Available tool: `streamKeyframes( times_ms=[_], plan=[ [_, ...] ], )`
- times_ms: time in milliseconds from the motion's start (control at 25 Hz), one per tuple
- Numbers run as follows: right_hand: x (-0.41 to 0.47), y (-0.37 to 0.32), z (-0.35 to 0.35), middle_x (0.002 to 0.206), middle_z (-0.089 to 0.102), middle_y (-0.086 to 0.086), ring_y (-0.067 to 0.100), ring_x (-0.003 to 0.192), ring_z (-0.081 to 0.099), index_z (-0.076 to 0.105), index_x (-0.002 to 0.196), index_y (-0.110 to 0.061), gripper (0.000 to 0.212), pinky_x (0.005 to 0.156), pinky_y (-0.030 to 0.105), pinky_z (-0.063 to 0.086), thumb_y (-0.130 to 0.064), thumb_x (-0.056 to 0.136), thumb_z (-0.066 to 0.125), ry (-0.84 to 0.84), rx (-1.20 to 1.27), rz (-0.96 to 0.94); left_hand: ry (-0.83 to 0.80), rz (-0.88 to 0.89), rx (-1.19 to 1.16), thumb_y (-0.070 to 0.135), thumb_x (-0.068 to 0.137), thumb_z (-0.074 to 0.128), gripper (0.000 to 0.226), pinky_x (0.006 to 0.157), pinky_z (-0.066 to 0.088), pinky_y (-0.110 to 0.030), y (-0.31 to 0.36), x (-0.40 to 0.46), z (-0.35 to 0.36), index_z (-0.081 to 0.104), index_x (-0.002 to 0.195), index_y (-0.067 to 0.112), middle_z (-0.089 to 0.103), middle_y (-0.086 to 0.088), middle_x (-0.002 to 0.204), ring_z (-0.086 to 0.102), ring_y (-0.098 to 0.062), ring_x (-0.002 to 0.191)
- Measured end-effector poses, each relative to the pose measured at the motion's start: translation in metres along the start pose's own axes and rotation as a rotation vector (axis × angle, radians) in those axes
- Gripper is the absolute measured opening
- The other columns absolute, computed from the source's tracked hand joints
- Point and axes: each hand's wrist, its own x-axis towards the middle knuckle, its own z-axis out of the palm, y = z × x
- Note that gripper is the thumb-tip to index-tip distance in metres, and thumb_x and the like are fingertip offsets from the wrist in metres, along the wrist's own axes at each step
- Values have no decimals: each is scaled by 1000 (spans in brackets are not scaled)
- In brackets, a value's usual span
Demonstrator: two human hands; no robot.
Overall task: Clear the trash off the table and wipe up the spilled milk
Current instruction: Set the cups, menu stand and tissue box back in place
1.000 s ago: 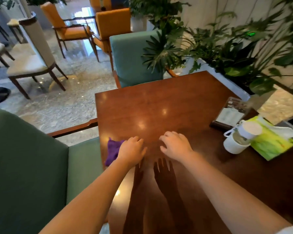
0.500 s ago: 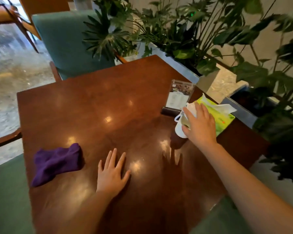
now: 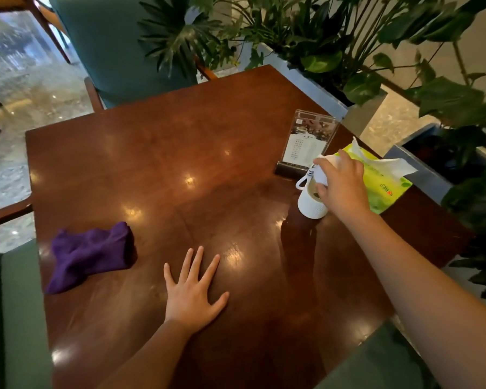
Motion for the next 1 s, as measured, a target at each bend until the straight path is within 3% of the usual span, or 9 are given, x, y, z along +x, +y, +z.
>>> streamKeyframes(
  times_ms=[280, 440, 560, 720, 1000],
  plan=[
    [-7, -34, -10, 132, 40, 19, 40, 117, 31, 58, 113, -19, 42, 89, 44, 40, -2, 76, 68, -8, 90, -213, 1, -1, -18, 78, 79, 26, 79, 108, -15, -61, 1, -1, -3, -1, 146, 43, -4, 2, 157, -11, -21, 145],
    [-4, -99, -15, 131, 42, 16, 38, 118, 31, 60, 115, -20, 47, 92, 40, 37, 0, 73, 68, -25, 269, -392, -1, -4, -27, 77, 79, 28, 79, 108, -14, -62, 1, -1, -5, 1, 145, 43, 2, 0, 158, -7, -23, 145],
    [-4, -156, -9, 133, 40, 13, 33, 121, 29, 57, 120, -22, 49, 96, 38, 35, -3, 76, 66, -90, 347, -489, -13, 9, -17, 78, 79, 22, 79, 104, -24, -59, 0, 0, -6, -11, 143, 46, -4, 0, 160, -20, -21, 143],
    [-5, -209, 6, 138, 37, 11, 33, 126, 26, 55, 123, -26, 46, 97, 42, 39, -6, 81, 63, -168, 341, -570, -3, 10, -35, 75, 79, 27, 78, 105, -22, -60, 0, 0, -6, 7, 147, 42, 3, -2, 160, -15, -21, 144],
    [-9, -257, 25, 145, 33, 12, 31, 130, 22, 52, 129, -29, 49, 99, 46, 41, -8, 86, 58, -271, 287, -680, -18, 15, -60, 75, 78, 26, 79, 103, -27, -60, -2, 1, -2, 1, 146, 43, -1, -2, 160, -16, -22, 144]
  ],
)
